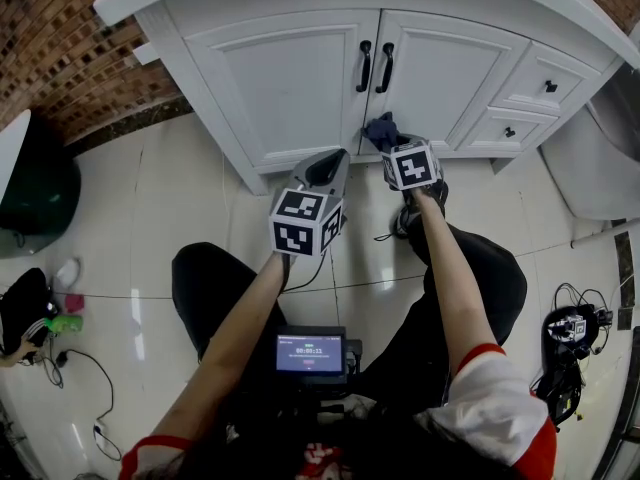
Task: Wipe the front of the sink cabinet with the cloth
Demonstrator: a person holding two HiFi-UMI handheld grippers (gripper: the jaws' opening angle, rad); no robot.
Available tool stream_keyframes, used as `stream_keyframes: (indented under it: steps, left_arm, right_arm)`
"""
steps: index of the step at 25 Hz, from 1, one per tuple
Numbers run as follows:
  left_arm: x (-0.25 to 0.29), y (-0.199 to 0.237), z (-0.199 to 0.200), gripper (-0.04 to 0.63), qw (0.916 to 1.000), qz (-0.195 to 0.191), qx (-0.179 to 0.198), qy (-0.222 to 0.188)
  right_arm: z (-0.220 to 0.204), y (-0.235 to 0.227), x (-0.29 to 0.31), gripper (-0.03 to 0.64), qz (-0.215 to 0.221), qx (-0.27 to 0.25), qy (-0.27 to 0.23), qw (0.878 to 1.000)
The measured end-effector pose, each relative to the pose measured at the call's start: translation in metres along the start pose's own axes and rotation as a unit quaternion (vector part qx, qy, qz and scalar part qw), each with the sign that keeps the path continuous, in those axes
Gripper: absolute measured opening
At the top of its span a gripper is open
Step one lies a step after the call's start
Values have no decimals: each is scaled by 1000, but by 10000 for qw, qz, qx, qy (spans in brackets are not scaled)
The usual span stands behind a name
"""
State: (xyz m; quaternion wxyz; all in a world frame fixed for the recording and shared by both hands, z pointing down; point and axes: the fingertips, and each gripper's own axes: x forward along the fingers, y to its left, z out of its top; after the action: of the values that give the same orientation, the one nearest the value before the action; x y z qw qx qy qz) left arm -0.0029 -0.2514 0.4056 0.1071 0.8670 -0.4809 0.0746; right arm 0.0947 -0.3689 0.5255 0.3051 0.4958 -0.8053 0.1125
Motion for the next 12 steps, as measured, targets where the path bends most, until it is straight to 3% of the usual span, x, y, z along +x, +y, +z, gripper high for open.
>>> stream_keyframes:
  steps: [8,12]
  left_arm:
    - [5,0,-17,35,9999,-11,5,150]
    - [1,2,-19,35,9999,7,-12,170]
  right_arm:
    - [-53,17,42,83,102,15,635,9979]
    - [-89,7,54,81,-71,233,1067,9940]
